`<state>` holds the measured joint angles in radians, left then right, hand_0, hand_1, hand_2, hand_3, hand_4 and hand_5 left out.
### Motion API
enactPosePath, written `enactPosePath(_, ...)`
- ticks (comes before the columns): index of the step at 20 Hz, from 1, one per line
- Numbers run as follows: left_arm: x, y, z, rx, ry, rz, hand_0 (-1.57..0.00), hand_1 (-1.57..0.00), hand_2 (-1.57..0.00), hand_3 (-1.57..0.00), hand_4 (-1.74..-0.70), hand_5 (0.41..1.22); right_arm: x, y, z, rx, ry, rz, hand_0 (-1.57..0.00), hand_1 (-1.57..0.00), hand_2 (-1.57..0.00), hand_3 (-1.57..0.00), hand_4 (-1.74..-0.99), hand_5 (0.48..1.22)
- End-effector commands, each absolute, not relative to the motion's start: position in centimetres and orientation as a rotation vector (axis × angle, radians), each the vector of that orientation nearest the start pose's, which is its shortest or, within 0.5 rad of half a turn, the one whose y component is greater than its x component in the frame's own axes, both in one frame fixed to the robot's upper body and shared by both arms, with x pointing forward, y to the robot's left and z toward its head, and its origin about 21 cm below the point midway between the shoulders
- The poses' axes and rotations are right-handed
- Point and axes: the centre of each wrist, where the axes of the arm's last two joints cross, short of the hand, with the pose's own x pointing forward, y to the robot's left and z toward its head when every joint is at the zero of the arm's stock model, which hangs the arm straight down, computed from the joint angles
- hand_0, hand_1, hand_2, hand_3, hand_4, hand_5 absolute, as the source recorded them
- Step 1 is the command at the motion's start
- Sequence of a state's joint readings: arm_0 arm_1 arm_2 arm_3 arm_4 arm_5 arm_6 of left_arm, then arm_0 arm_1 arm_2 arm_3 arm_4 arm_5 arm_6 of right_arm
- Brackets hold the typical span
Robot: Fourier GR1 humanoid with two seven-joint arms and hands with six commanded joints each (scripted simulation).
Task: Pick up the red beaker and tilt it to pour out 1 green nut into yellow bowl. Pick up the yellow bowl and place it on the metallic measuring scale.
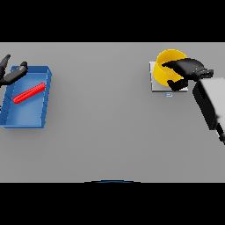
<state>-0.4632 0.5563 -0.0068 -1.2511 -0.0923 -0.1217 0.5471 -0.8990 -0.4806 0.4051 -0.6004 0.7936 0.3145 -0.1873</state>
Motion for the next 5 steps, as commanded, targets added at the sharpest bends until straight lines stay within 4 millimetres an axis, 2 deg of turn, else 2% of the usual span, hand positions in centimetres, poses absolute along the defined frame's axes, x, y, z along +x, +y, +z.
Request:
enactPosePath(1,35.49,33.72,11.46,0.549,-1.093,-0.424,0.0,0.0,0.0,0.0,-0.84,0.753,43.6,-26.92,8.25,-0.664,-1.021,1.61,-0.16,-0.16,-0.12,-0.1,-1.422,0.811)
enactPosePath(3,35.5,33.73,11.98,0.553,-1.099,-0.427,0.0,0.0,0.0,0.0,-0.83,0.759,43.58,-27.07,8.26,-0.667,-0.988,1.615,-0.1,-0.1,-0.08,-0.07,-1.401,0.798)
enactPosePath(5,35.17,33.96,11.67,0.551,-1.093,-0.433,0.0,0.0,0.0,0.0,-0.83,0.76,43.42,-27.5,8.14,-0.657,-0.995,1.608,-0.06,-0.06,-0.05,-0.04,-1.39,0.779)
